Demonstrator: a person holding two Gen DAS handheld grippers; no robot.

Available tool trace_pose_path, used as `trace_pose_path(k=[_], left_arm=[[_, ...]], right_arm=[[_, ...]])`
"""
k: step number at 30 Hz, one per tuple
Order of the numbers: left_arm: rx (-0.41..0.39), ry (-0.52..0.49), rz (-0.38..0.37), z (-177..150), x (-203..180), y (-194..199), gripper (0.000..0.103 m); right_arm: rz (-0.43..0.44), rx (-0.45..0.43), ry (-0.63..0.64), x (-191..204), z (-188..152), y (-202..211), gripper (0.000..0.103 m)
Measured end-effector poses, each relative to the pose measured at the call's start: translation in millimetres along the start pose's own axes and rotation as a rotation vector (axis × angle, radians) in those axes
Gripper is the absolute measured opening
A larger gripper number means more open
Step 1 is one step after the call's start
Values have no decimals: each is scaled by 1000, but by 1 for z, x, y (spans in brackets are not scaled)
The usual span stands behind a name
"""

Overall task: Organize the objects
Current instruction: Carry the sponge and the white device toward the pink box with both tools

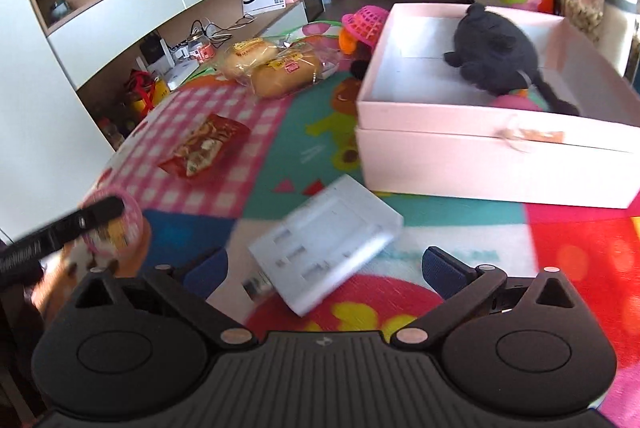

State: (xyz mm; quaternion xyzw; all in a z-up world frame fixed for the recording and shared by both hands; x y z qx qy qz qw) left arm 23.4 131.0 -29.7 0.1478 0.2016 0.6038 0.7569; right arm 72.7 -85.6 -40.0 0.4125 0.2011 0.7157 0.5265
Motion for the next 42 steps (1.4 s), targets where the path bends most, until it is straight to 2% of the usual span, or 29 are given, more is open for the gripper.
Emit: trace_pose_path(k=[4, 8, 11, 14, 16, 18, 26, 30, 37, 42], left_arm=[[17, -15, -17, 0, -14, -1, 47], [35, -62, -57, -4, -36, 4, 47], [41, -104, -95, -9, -51, 8, 47], [51, -123, -112, -11, -62, 8, 47], [56, -133, -118, -11, -68, 9, 47], [55, -144, -122, -11, -73, 12, 47], [61, -184, -135, -8, -92, 19, 47], [80, -217, -150, -7, -107, 19, 47], [118, -281, -165, -11, -131, 18, 47], [123, -270, -165, 0, -139, 14, 47]], right_arm=[[-74, -23, 36, 12, 11, -21, 103], [-120, -56, 130, 21, 10, -32, 102], [-113, -74, 206, 26, 2, -25, 88], [-80, -46, 247, 28, -5, -13, 72], [-68, -26, 255, 25, -11, -4, 67], [-67, -15, 263, 19, -17, 6, 67], [-94, -7, 251, -30, -36, 49, 64], [-120, -17, 202, -50, -37, 64, 56], [-70, -112, 123, -65, -29, 100, 52], [-24, -165, 102, -69, -22, 116, 51]])
Point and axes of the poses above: each gripper's, at about its wrist camera, not at the fingertips, and y roughly against the way its jaws point, x to its left, z to its top, the point moved 8 cm from there along -y, roughly the way its jaws point, and after that the axes turned 13 degrees about -y, right-handed, at the moved point
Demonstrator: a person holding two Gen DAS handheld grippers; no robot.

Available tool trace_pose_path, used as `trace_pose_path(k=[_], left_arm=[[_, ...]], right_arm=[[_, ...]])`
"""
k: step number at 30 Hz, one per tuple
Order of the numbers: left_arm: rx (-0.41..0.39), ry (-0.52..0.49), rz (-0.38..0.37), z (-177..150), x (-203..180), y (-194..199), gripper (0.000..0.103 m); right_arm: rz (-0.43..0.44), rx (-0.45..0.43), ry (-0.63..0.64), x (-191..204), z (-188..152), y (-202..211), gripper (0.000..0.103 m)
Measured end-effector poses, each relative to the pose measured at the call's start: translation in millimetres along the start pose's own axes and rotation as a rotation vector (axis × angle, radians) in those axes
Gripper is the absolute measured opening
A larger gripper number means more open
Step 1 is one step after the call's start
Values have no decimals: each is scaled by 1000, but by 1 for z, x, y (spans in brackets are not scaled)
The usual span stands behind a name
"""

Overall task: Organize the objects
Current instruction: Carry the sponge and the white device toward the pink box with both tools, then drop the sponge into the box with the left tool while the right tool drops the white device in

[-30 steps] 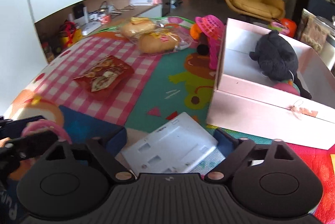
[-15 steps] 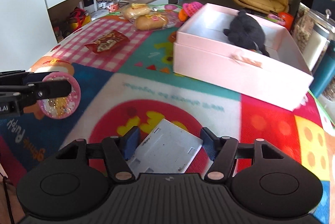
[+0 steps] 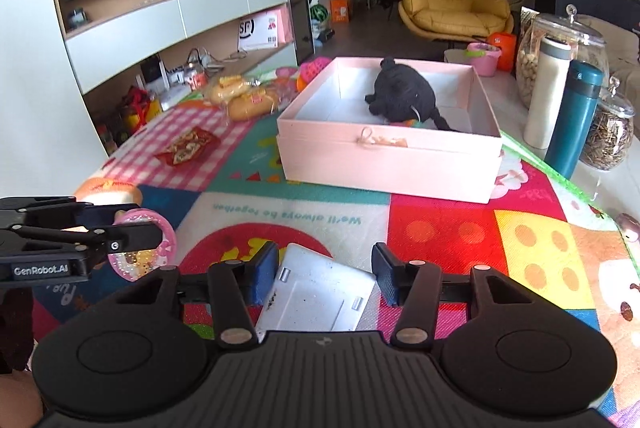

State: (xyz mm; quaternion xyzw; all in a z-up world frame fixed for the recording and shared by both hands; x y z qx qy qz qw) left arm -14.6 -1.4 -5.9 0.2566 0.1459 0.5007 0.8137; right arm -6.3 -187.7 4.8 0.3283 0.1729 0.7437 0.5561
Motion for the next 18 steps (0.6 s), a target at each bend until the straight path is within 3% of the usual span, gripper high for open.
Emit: trace_pose_path(k=[6, 13, 16, 18], left_arm=[[-64, -28, -34, 51, -13, -13, 47], [-305, -32, -13, 174, -16, -58, 48], [-166, -145, 28, 184, -23, -117, 48], [-183, -97, 40, 184, -15, -129, 47]], right_arm=[[-3, -77, -5, -13, 11, 17, 51], [28, -128, -51, -20, 25, 22, 48], [31, -139, -63, -21, 30, 24, 48], [33, -154, -57, -19, 35, 28, 47]])
Point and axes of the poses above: each gripper's, at about its wrist camera, not at the fingertips, and y roughly against the way its jaws point, x to its left, z to its top, the point moved 8 cm from there along -y, roughly the way its jaws point, and after that the axes turned 13 degrees about -y, right-handed, at the moved point
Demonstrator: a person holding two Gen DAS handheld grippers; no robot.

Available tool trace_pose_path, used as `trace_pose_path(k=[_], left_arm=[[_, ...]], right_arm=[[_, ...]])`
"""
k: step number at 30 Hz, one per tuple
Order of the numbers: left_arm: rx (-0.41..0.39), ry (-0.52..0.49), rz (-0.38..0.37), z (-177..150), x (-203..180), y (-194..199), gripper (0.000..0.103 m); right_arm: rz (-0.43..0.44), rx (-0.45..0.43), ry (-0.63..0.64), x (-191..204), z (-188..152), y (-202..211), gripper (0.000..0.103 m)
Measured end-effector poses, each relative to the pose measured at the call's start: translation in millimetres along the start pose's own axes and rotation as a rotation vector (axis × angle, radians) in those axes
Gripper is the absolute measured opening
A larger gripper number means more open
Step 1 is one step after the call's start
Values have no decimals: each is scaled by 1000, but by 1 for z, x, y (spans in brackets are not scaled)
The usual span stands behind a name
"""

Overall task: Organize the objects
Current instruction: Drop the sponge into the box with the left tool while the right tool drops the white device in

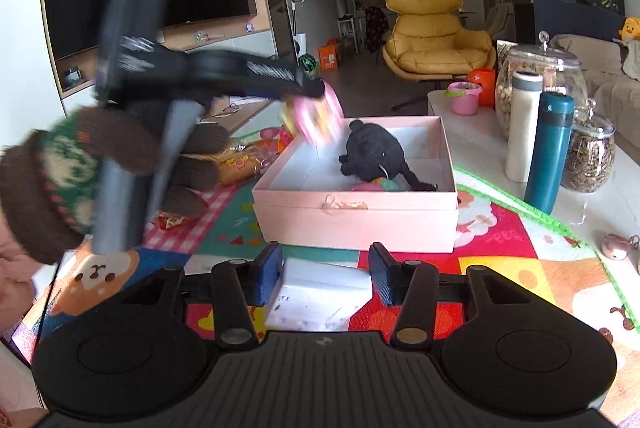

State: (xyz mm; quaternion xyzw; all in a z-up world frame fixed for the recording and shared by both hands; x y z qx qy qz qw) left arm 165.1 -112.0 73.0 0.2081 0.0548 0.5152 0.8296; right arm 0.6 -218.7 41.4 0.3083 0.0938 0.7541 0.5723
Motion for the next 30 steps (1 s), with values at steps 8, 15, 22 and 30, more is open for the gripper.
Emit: trace_pose_path(k=[8, 15, 22, 30], left_arm=[[-77, 127, -16, -54, 40, 60, 47], [26, -1, -12, -123, 35, 120, 47], [104, -64, 42, -163, 45, 146, 47], [136, 21, 187, -170, 82, 138, 47]], right_arm=[[10, -68, 0, 4, 42, 8, 47], [70, -185, -91, 24, 133, -29, 69], [-104, -133, -146, -13, 103, -79, 103], [-170, 5, 5, -5, 2, -84, 103]])
Point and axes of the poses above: each gripper's, at about its wrist camera, not at the fingertips, and y roughly against the way its jaws point, x to its left, z to its top, the point moved 8 cm from there along -y, roughly the way its jaws point, and after that the axes turned 13 degrees about -y, right-handed, at the moved point
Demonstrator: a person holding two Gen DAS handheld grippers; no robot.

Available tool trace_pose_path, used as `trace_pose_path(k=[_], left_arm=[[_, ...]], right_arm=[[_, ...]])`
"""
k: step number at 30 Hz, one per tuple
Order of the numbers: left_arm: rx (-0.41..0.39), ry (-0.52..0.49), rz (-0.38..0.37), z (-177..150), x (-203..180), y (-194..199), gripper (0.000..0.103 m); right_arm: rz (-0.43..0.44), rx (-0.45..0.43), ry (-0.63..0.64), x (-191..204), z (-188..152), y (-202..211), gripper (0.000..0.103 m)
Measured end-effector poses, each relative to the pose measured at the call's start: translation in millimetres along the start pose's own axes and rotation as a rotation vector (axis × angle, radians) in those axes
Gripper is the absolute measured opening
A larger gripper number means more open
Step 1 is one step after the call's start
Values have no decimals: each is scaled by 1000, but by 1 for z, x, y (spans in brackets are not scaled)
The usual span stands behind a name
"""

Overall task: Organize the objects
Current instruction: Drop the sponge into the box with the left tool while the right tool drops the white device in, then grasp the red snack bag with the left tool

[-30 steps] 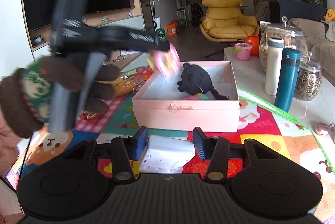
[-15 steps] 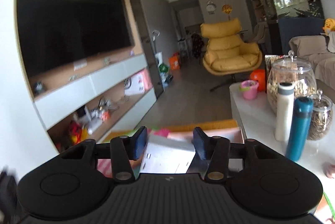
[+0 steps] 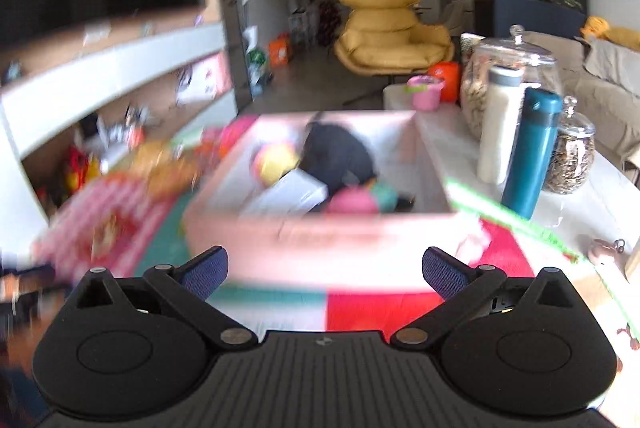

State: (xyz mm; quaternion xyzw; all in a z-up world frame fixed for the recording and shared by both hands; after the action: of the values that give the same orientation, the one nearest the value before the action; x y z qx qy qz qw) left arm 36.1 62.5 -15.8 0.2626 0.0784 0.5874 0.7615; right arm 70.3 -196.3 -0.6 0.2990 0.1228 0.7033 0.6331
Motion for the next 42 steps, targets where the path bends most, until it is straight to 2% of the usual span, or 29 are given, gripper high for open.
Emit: trace_pose_path(k=[5, 7, 12, 15, 17, 20, 22, 24, 25, 28, 30, 34, 42], left_arm=[[29, 92, 68, 4, 40, -18, 47], [49, 124, 51, 7, 55, -30, 47], [109, 239, -10, 6, 80, -58, 47], [129, 301, -68, 5, 82, -76, 47], [115, 314, -88, 8, 78, -82, 46], [131, 259, -134, 17, 60, -91, 48], [139, 168, -176, 22, 39, -94, 51], [136, 68, -188, 28, 17, -97, 53], [142, 32, -206, 30, 6, -98, 60], [163, -98, -171, 33, -20, -104, 72], [159, -155, -138, 36, -29, -105, 72], [168, -115, -116, 35, -28, -111, 76], [165, -80, -110, 37, -23, -110, 72]], right_arm=[[26, 122, 67, 21, -49, -12, 103], [4, 133, 95, 24, -51, -15, 103], [20, 186, 85, 23, -58, -17, 103], [7, 189, 100, 24, -60, -18, 103], [2, 189, 108, 25, -61, -18, 103], [3, 190, 106, 25, -60, -18, 103], [1, 191, 108, 25, -60, -18, 103], [-1, 191, 110, 26, -60, -18, 103], [-1, 191, 110, 26, -60, -18, 103], [-3, 191, 113, 26, -60, -18, 103], [-3, 192, 113, 26, -60, -18, 103], [-3, 193, 112, 26, -60, -18, 103], [-7, 211, 105, 27, -61, -19, 103]])
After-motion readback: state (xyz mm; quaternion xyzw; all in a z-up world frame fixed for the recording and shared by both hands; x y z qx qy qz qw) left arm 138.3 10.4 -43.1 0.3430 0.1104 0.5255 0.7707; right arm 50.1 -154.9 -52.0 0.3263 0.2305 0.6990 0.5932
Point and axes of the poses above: each gripper's, at about its wrist camera, not at the fingertips, and y roughly against the way its jaws point, x to its left, z to its top, the point moved 8 cm from there along -y, roughly the way its jaws point, and after that the axes turned 13 degrees about -y, right-handed, at the moved point
